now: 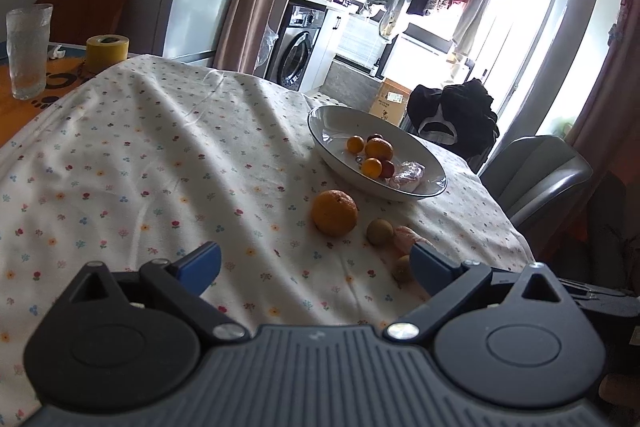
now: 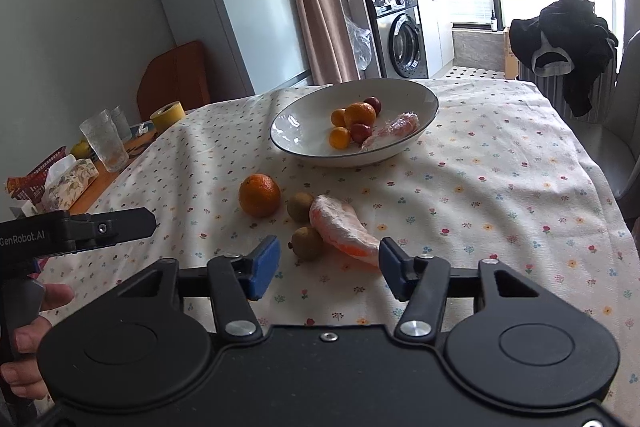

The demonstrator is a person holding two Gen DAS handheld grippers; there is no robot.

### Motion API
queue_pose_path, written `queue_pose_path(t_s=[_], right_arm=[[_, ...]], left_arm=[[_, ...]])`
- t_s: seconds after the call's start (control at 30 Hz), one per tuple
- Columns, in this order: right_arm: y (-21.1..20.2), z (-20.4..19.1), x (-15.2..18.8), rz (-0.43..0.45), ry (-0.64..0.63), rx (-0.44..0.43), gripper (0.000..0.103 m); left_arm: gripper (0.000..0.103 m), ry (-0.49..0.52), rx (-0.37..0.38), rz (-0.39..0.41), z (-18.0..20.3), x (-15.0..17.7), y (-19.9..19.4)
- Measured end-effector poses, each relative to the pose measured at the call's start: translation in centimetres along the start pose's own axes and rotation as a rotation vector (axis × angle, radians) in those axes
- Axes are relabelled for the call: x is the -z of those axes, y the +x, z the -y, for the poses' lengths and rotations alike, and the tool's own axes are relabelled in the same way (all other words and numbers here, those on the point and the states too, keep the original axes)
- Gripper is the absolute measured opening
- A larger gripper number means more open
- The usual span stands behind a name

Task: Organize fruits
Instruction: 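Close the right tool on the pink plastic-wrapped item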

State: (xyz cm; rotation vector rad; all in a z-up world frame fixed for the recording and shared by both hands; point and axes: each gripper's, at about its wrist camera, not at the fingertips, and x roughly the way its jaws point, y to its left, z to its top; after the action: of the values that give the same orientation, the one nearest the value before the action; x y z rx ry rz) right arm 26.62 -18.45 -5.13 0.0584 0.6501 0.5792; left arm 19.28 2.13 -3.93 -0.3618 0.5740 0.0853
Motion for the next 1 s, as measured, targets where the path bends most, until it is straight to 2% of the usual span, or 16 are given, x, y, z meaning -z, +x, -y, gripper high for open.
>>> queue_pose_path(t_s=[0.07, 0.4, 0.67, 1.0], right_arm=[[0.5, -0.1, 0.1, -0.003, -0.025, -0.004, 0.049], [3.7, 0.3, -0.3, -0.043, -0.089, 0.018, 0.049], [4.4, 1.5, -0.5, -0.073, -0.128, 0.000, 0.049], [6.1, 0.1, -1.0, -0.094, -0.223, 0.012, 0.048]], left_arm=[[0.097, 0.007, -0.003, -0.002, 0.1, 0.0, 0.3], [0.097, 0.008, -0.033, -0.016, 0.5, 0.1, 1.4], [0.097, 0.012, -0.036, -0.012, 0.6, 0.2, 2.0], [0.097, -0.013, -0.042, -0.014, -0.7, 0.2, 1.8]])
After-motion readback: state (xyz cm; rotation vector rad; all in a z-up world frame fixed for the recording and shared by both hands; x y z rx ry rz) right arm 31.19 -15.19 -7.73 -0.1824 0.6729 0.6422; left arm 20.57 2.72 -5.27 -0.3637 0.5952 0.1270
